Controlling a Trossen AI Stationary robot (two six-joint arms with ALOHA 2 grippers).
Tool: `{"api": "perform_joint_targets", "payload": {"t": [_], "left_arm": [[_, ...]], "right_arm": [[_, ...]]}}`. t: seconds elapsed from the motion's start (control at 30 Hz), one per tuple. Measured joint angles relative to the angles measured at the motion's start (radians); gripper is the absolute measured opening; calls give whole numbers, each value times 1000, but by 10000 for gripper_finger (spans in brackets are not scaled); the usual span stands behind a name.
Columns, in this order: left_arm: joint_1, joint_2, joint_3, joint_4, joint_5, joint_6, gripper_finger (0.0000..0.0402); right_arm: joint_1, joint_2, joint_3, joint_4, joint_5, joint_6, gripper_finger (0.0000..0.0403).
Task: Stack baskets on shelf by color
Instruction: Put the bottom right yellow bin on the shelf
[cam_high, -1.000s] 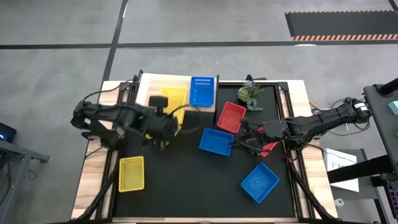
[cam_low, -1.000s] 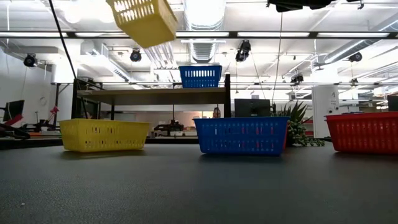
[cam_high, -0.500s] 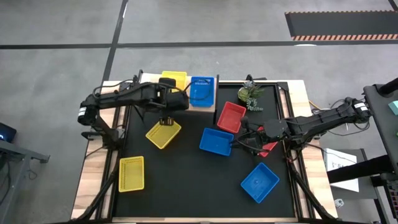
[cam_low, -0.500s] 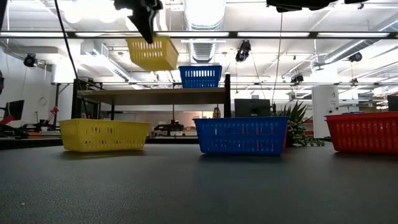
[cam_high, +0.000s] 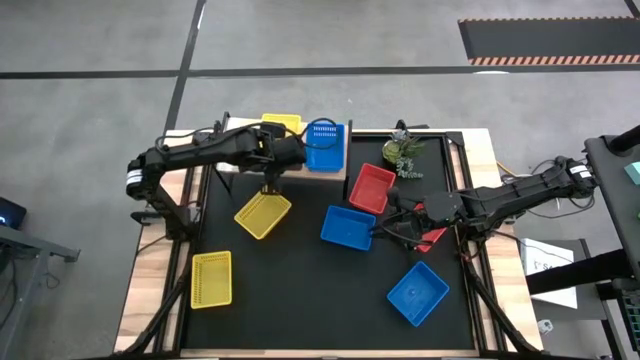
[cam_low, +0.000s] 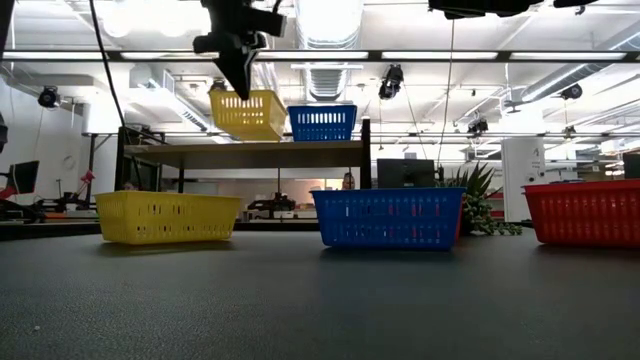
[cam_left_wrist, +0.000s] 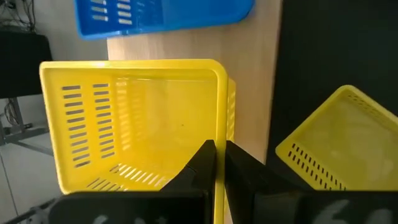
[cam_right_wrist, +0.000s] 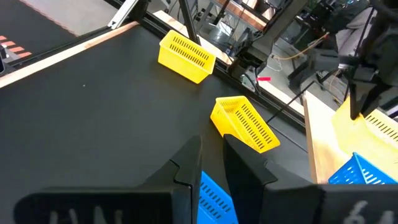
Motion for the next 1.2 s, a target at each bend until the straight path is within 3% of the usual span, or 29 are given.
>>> {"api": "perform_joint_targets", "payload": {"t": [0.8, 1.2], "left_arm": [[6, 0, -102, 88, 48, 29, 1], [6, -1, -144, 133, 54, 31, 28]], "right_arm": [[0, 0, 0, 1, 0, 5, 58], [0, 0, 0, 3, 0, 6, 58]]}}
